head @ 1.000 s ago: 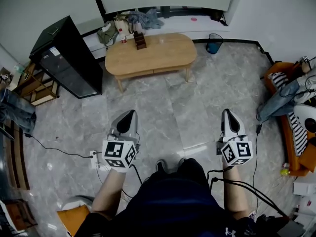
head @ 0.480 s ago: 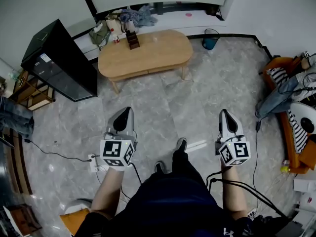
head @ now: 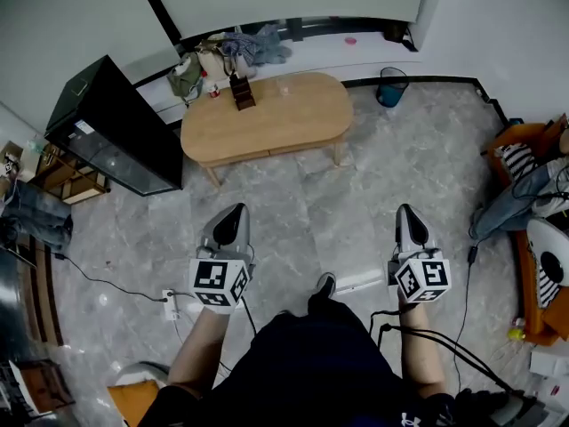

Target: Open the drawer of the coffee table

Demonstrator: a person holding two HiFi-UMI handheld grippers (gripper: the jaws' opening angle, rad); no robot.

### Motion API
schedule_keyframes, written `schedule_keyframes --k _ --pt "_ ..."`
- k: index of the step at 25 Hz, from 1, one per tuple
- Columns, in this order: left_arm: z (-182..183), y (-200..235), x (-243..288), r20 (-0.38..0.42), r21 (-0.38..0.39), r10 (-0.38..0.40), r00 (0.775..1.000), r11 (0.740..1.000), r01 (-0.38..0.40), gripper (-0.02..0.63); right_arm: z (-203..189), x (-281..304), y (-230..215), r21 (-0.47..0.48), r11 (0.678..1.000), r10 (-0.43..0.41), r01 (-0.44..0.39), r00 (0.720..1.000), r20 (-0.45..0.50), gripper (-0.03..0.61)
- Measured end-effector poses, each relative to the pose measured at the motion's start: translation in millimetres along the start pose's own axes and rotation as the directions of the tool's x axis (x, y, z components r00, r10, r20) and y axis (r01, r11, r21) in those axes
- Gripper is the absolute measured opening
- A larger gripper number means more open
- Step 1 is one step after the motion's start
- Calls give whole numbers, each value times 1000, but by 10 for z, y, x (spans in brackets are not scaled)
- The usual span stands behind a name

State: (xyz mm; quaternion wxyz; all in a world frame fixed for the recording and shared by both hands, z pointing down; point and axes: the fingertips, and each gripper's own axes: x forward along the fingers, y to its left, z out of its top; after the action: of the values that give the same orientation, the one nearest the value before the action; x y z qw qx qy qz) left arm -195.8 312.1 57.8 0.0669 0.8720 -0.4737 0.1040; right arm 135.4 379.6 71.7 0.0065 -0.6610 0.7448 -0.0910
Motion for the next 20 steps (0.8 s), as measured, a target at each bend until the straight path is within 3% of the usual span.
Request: schedule_keyframes --k 10,20 --pt "28 -47 391 -31 -24 61 998 998 -62 3 35 395 -475 31 999 31 -30 1000 -6 3" --pt "-116 125 769 -78 -64 71 994 995 -76 3 -70 830 -571 41 998 47 -45 998 -52 3"
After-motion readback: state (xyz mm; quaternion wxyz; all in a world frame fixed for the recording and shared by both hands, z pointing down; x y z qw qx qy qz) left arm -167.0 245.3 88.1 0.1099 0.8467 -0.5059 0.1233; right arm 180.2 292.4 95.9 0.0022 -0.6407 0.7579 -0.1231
